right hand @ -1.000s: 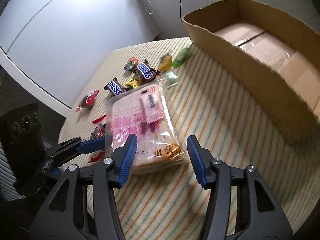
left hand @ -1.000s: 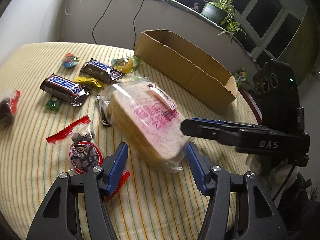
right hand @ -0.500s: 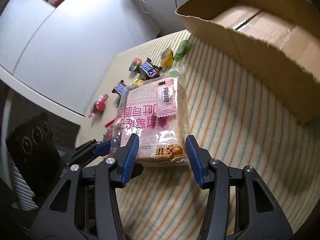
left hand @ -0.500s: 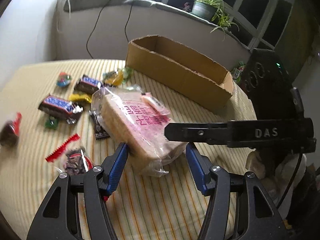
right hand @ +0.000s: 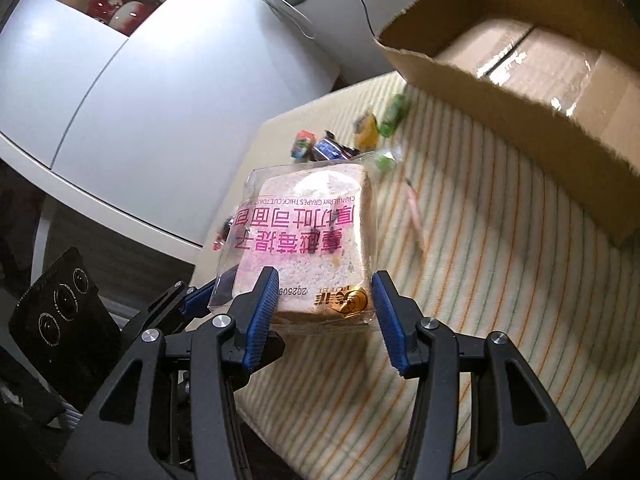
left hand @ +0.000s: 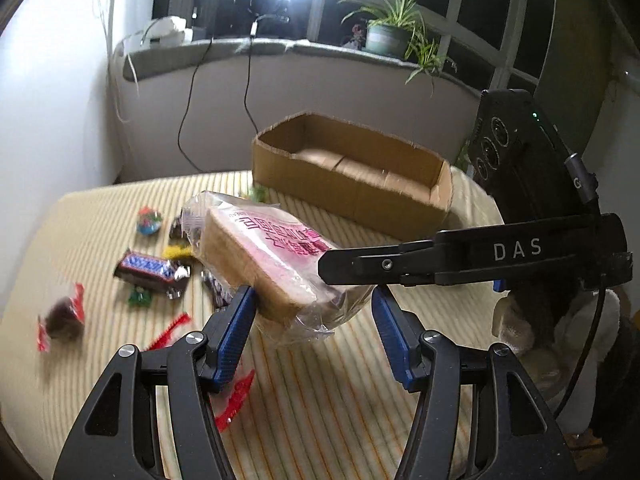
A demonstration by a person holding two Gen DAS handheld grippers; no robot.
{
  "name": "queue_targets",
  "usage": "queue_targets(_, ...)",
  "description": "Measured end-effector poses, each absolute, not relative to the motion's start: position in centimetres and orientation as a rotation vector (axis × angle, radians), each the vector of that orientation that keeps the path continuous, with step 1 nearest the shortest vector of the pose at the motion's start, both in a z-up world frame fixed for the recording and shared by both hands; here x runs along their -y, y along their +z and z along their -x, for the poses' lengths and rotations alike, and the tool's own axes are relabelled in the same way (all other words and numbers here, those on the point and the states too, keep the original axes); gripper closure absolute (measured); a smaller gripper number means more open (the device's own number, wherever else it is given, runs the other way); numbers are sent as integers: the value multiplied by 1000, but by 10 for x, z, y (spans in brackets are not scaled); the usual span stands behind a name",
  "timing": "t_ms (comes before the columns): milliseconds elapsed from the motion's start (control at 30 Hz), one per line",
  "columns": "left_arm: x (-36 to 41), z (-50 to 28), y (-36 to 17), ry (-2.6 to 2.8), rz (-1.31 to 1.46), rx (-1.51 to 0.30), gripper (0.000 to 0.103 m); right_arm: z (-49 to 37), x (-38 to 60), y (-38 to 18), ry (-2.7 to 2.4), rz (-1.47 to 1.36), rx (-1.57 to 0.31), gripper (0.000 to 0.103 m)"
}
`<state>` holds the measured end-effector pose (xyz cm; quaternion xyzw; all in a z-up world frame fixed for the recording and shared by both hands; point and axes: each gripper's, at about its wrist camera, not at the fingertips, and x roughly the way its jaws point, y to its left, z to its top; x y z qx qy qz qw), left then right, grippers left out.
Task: Organize snacks
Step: 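Lift the bread loaf with the right tool and lower it into the cardboard box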
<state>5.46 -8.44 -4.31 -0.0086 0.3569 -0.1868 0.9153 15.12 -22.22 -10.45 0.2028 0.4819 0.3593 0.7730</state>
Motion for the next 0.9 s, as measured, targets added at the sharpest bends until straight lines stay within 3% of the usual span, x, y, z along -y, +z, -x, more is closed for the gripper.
queue_targets(367,112,-86,-13,-460,0,-663,45,-159,251,-53,726,-388,-925,51)
queue_targets(900,174,-137,-13,-566,-13,-663,45,-184,305,-44,599,-375,-875,51)
